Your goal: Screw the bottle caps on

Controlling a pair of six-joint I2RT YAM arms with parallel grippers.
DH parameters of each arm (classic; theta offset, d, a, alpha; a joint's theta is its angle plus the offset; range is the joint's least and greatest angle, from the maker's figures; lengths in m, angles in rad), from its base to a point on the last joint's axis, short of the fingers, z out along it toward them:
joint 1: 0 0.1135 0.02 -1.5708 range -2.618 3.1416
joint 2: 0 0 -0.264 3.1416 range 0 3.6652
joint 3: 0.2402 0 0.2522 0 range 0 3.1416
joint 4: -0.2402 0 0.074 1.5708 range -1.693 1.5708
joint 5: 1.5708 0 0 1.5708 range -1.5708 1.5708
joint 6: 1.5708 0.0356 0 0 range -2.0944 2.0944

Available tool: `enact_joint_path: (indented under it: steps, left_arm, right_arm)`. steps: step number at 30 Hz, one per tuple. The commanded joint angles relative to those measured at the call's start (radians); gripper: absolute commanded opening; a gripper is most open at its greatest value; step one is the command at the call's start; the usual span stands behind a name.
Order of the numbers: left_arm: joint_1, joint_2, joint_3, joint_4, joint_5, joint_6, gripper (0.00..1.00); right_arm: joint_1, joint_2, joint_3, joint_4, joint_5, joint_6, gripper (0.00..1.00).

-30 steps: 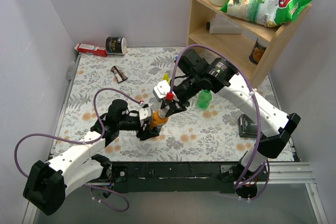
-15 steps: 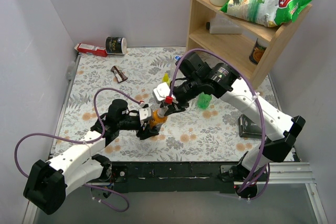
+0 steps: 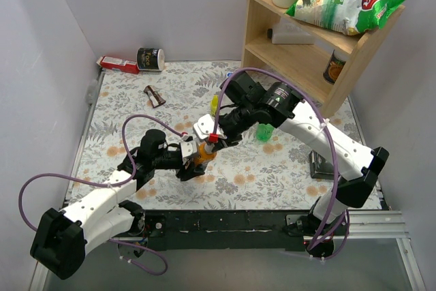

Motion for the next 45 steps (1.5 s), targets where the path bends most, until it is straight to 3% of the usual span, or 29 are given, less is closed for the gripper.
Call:
enact_joint_path:
  steps: [1, 7, 12, 22, 31, 36, 45]
  left_arm:
    - [-0.004, -0.052, 0.009, 0.174, -0.015, -0.068, 0.00]
    - [-0.004, -0.065, -0.021, 0.310, -0.124, -0.222, 0.00]
    - [-0.004, -0.064, -0.055, 0.381, -0.266, -0.278, 0.00]
    - [-0.004, -0.062, -0.092, 0.391, -0.302, -0.371, 0.00]
    - [-0.004, -0.041, -0.139, 0.380, -0.282, -0.360, 0.00]
    - [0.002, -0.019, -0.170, 0.389, -0.285, -0.320, 0.00]
    - [0.071, 0.031, -0.136, 0.364, -0.141, -0.334, 0.00]
  right_arm:
    - [0.005, 0.037, -0.002, -0.037, 0.079, -0.006, 0.28]
    - [-0.003, 0.108, 0.055, 0.057, 0.131, 0.338, 0.26]
    - [-0.004, 0.297, 0.236, -0.086, 0.217, 0.622, 0.26]
    - [-0.003, 0.283, 0.245, -0.040, 0.275, 0.620, 0.27]
    - [-0.003, 0.263, 0.268, -0.011, 0.280, 0.588, 0.53]
    - [-0.003, 0.252, 0.296, 0.015, 0.283, 0.570, 0.82]
    - [-0.010, 0.128, 0.176, 0.031, 0.376, 0.479, 0.98]
